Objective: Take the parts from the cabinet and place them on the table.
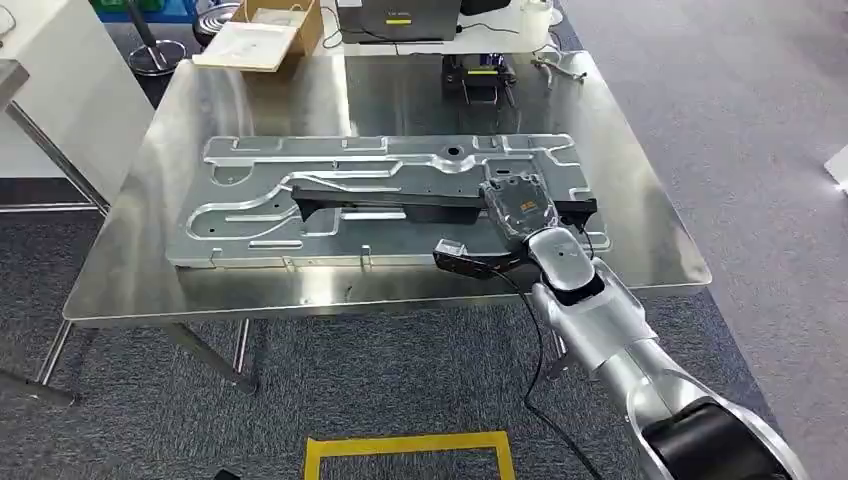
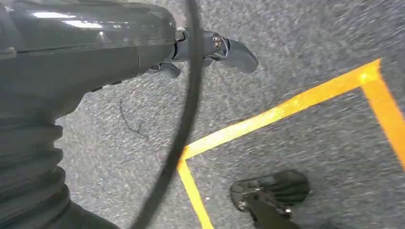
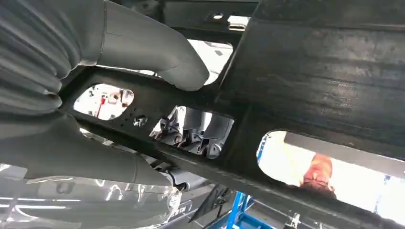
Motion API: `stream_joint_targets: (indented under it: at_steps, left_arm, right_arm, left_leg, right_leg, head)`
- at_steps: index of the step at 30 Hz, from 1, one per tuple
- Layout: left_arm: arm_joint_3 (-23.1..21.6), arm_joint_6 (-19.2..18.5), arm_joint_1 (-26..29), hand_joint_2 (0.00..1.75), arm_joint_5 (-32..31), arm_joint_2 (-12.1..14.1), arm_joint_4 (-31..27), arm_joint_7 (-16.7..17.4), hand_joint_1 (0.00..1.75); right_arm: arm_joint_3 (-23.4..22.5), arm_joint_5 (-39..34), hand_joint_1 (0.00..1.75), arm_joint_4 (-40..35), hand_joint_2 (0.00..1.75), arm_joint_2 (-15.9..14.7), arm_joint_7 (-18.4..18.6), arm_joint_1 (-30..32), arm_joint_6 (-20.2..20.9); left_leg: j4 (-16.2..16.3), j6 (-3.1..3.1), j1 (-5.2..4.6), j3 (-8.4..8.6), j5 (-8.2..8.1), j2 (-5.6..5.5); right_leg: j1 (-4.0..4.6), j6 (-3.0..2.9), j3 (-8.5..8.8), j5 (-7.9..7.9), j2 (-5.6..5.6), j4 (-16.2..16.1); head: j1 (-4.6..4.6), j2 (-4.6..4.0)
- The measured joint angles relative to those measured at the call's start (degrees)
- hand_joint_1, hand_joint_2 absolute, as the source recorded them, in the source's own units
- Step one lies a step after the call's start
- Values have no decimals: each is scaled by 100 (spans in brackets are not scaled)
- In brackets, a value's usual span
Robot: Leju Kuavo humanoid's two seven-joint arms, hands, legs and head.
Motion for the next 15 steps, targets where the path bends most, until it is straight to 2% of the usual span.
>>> stream_joint_targets:
  at_steps: [1, 2, 3, 5, 6, 7, 8, 10, 11, 12, 13, 15]
  left_arm:
    - [-2, -4, 6, 175, 0, -19, 6, 0, 0]
    - [-2, -7, -4, 175, 0, -26, 7, -2, 0]
    - [0, -7, -15, 175, 0, -26, 7, 2, 0]
    - [0, -20, -10, 175, -2, -28, 7, 2, 0]
    - [0, -13, -19, 175, -2, -15, 2, 2, 0]
    - [-2, -9, -30, 175, 0, -20, 2, -2, 0]
    - [0, -4, -42, 175, 0, -15, 2, -2, 0]
    - [0, -4, -28, 175, 0, 2, 2, 15, 0]
    - [0, -4, -21, 175, 0, 4, 2, 15, 0]
    - [0, -7, -10, 175, 0, 2, 2, 18, 0]
    - [0, -7, 1, 175, 0, 2, 2, 18, 0]
    - [0, -7, 5, 175, 2, 15, 2, 17, 0]
  right_arm:
    - [-7, 0, 175, 22, 175, -9, 0, -2, 0]
    - [-4, 2, 175, 50, 175, -7, -7, -7, -4]
    - [-2, 2, 175, 57, 175, -5, -13, -3, -2]
    - [-4, 4, 175, 70, 175, -5, -13, -8, -13]
    - [-4, 4, 175, 68, 175, 0, -11, -15, -18]
    - [-7, 4, 175, 79, 175, 11, -13, -24, -17]
    - [-7, 7, 175, 98, 175, 11, -4, -39, -17]
    - [-2, 7, 175, 138, 175, 17, -7, -25, -17]
    - [-2, 9, 175, 162, 175, 17, -7, -10, -17]
    - [-2, 9, 175, 177, 175, 17, -7, 1, -22]
    - [-2, 9, 175, 199, 175, 17, -9, 0, -28]
    - [-2, 17, 175, 223, 175, 20, -17, -3, -31]
  left_leg:
    - [-12, -11, 5, 45, -51, 2]
    - [-26, -49, -9, 64, -78, -13]
    - [-49, -95, -2, 61, -111, -11]
    - [-41, -152, -15, 166, -74, -6]
    - [-10, -181, -13, 141, -142, -3]
    - [187, -192, 0, 105, -153, 23]
    - [546, -229, 9, -92, -225, 33]
    - [1362, -315, 40, -642, -541, 38]
    - [1587, -364, 54, -843, -639, 40]
    - [1591, -395, 69, -942, -562, 47]
    - [1370, -408, 89, -919, -348, 52]
    - [509, -427, 119, -661, 324, 60]
  right_leg:
    - [54, -97, 91, 286, -5, -410]
    - [78, -110, 112, 118, -15, -436]
    - [89, -130, 142, 160, -24, -441]
    - [90, -201, 224, 138, -26, -507]
    - [13, -212, 347, 141, -34, -581]
    - [22, -230, 442, 115, -31, -635]
    - [22, -271, 492, 84, -39, -642]
    - [19, -276, 564, -6, -37, -640]
    - [14, -266, 602, -50, -32, -632]
    - [4, -250, 652, -102, -24, -618]
    - [-6, -231, 711, -160, -20, -598]
    - [-27, -180, 838, -300, -16, -538]
  head:
    - [0, 0]
    - [0, 0]
    - [0, 0]
    - [2, 0]
    - [2, 0]
    - [4, 0]
    - [0, 0]
    - [2, 0]
    - [2, 0]
    - [2, 0]
    - [2, 0]
    - [2, 0]
